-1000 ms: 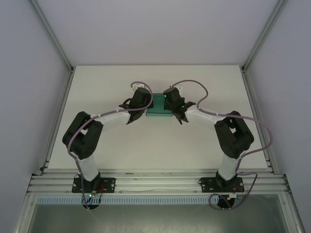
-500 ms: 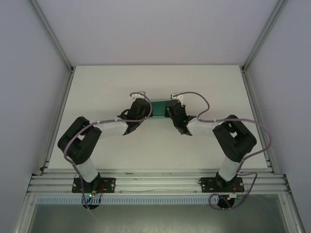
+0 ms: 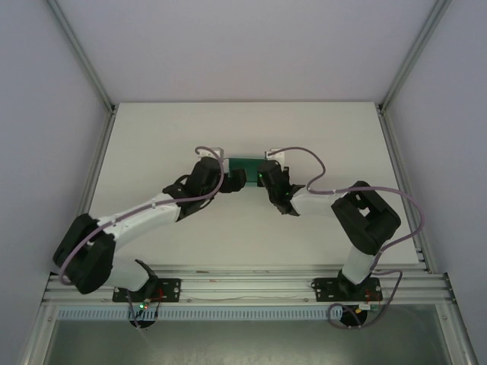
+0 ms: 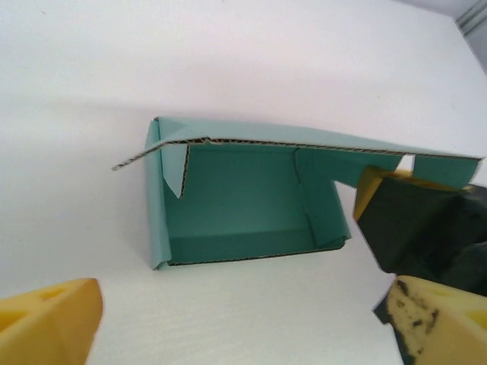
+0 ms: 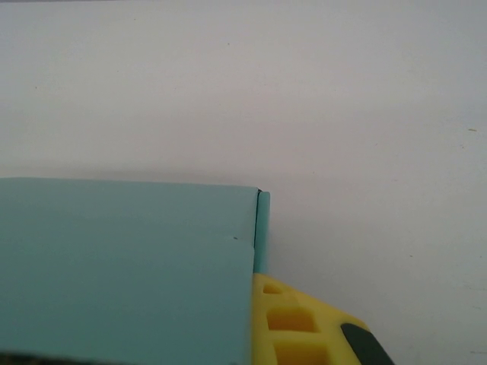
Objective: Assemble paper box
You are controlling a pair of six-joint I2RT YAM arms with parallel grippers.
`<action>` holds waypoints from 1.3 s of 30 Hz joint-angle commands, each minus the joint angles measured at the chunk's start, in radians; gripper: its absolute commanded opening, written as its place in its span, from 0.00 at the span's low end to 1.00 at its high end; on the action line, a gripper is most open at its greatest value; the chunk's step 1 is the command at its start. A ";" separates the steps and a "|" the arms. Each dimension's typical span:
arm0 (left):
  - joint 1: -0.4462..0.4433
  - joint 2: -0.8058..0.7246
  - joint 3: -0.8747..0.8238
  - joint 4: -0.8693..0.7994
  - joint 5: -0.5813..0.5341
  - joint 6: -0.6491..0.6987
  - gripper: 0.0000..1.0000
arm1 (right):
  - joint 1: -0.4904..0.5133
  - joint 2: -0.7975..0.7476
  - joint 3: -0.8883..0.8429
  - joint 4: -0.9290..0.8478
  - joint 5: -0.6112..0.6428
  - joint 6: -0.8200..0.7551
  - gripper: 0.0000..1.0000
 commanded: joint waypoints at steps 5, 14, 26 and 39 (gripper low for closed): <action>0.124 0.041 0.221 -0.225 -0.027 -0.015 1.00 | 0.007 0.028 -0.033 -0.104 -0.006 -0.037 0.00; 0.245 0.376 0.507 -0.274 0.262 0.024 1.00 | 0.008 0.036 -0.020 -0.116 -0.006 -0.044 0.00; 0.263 0.527 0.428 -0.164 0.426 -0.013 0.70 | 0.009 -0.024 -0.054 -0.143 -0.063 -0.006 0.14; 0.267 0.601 0.388 -0.098 0.456 0.009 0.65 | 0.007 -0.382 -0.217 -0.286 -0.244 -0.034 0.80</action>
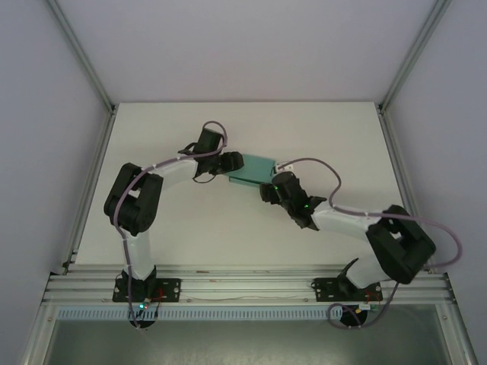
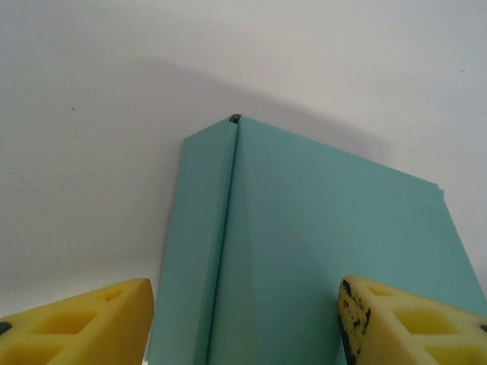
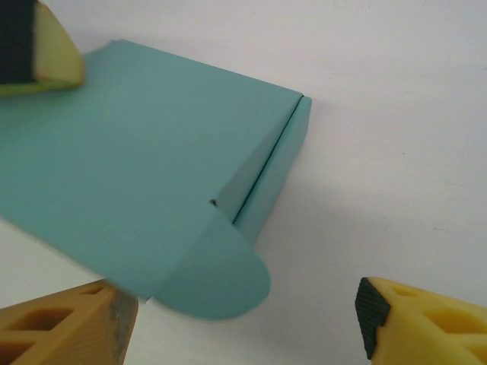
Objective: Assemble paper box
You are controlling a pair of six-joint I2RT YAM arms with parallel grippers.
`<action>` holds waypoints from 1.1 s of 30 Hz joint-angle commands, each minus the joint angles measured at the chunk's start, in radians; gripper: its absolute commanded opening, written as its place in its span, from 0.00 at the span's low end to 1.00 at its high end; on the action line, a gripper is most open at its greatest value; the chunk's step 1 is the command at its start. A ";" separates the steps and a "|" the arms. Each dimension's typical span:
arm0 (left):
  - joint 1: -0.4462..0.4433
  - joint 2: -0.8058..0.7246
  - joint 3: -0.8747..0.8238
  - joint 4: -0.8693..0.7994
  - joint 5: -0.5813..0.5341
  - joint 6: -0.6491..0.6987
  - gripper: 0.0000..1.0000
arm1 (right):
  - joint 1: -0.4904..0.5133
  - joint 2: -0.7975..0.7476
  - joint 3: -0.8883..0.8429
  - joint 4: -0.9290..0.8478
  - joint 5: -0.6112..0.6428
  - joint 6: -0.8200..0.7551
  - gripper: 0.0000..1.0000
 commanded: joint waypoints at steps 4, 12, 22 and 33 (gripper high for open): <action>0.011 0.064 -0.012 0.004 -0.016 0.030 0.63 | -0.018 -0.155 -0.041 -0.088 -0.082 0.016 0.93; 0.020 0.120 -0.016 0.041 0.018 0.030 0.52 | -0.171 -0.149 0.010 -0.092 -0.206 0.223 1.00; 0.072 0.152 -0.094 0.153 0.135 -0.031 0.33 | -0.336 0.118 0.188 -0.109 -0.464 0.340 1.00; 0.146 0.151 -0.235 0.415 0.312 -0.158 0.22 | -0.390 0.399 0.395 -0.104 -0.745 0.359 1.00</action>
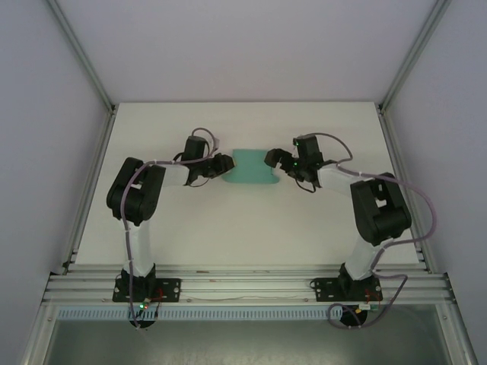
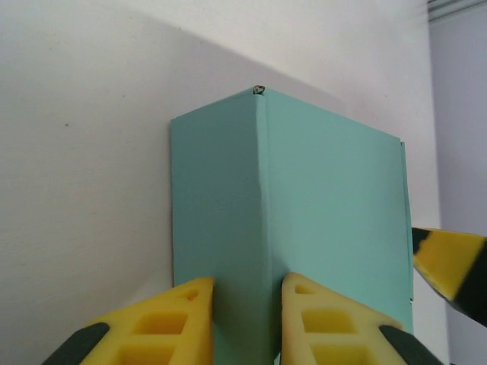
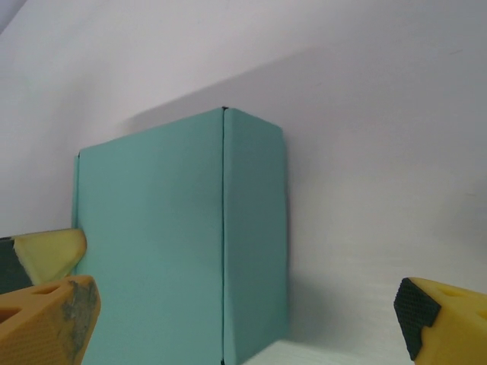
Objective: Assemble paper box
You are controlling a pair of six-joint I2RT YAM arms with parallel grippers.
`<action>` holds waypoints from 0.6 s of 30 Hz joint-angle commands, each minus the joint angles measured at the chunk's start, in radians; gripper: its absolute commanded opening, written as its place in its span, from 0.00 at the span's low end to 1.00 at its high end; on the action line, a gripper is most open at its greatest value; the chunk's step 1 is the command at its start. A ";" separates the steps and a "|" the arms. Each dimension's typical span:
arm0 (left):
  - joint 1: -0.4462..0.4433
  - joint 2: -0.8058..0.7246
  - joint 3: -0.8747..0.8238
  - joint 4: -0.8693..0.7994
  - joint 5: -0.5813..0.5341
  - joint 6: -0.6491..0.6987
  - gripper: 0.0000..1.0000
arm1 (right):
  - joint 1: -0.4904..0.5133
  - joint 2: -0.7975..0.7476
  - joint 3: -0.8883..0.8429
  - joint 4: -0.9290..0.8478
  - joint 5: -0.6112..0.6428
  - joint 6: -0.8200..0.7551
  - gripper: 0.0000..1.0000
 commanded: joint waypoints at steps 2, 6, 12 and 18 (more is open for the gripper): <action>0.023 0.054 -0.073 -0.006 0.009 -0.050 0.20 | -0.004 0.074 0.057 -0.003 -0.122 0.036 1.00; 0.036 0.062 -0.093 0.058 0.054 -0.080 0.18 | -0.004 0.122 0.077 0.031 -0.188 0.064 0.99; 0.043 0.060 -0.092 0.047 0.053 -0.060 0.18 | -0.004 0.177 0.107 0.121 -0.304 0.122 0.90; 0.045 0.057 -0.074 0.032 0.070 -0.018 0.19 | -0.009 0.217 0.135 0.242 -0.396 0.191 0.68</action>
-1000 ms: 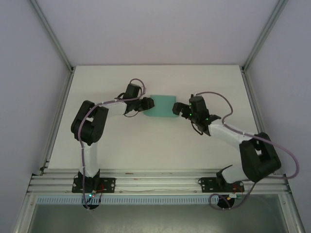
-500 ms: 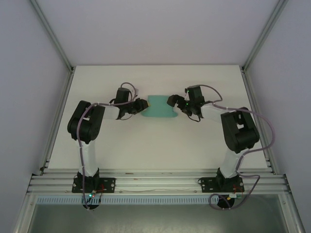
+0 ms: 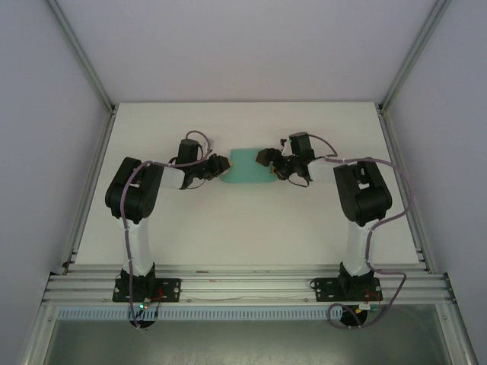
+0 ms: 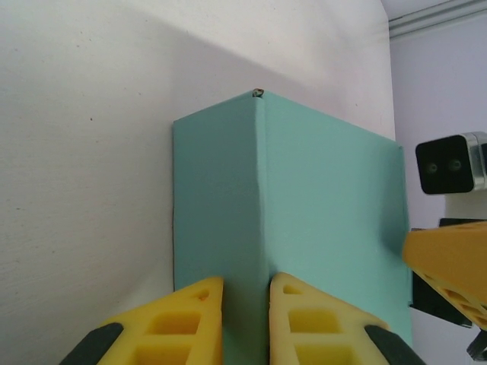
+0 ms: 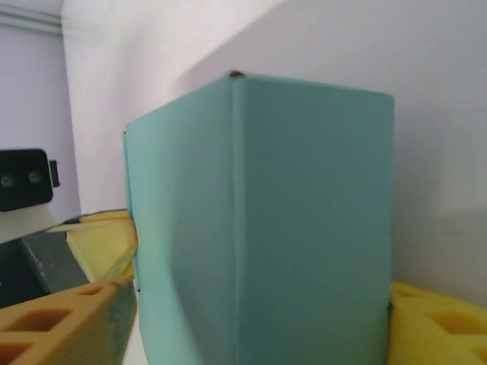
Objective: Assemble paper box
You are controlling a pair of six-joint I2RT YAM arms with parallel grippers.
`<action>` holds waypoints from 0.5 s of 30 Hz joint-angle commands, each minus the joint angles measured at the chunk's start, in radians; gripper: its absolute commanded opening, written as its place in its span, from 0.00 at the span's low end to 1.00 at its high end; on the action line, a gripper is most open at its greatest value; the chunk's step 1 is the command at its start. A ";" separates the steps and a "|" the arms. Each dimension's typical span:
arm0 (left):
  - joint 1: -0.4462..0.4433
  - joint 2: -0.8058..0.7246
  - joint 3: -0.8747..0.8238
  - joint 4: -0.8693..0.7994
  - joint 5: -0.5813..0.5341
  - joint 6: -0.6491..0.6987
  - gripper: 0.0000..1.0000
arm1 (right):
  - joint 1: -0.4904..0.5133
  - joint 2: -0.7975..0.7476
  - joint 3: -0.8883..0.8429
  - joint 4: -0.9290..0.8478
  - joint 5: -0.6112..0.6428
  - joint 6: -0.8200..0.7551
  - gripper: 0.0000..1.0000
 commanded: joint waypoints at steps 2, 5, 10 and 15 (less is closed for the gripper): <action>0.010 0.037 -0.010 -0.099 -0.001 0.059 0.20 | -0.008 0.001 0.023 0.128 -0.096 0.068 0.56; 0.010 0.001 -0.017 -0.055 0.028 0.093 0.35 | -0.015 -0.030 0.003 0.138 -0.109 0.082 0.45; 0.010 -0.143 -0.021 -0.034 0.053 0.211 0.94 | -0.018 -0.123 -0.019 0.042 -0.095 0.100 0.42; -0.007 -0.343 0.018 -0.242 -0.014 0.541 1.00 | -0.025 -0.210 0.014 -0.223 -0.065 0.165 0.44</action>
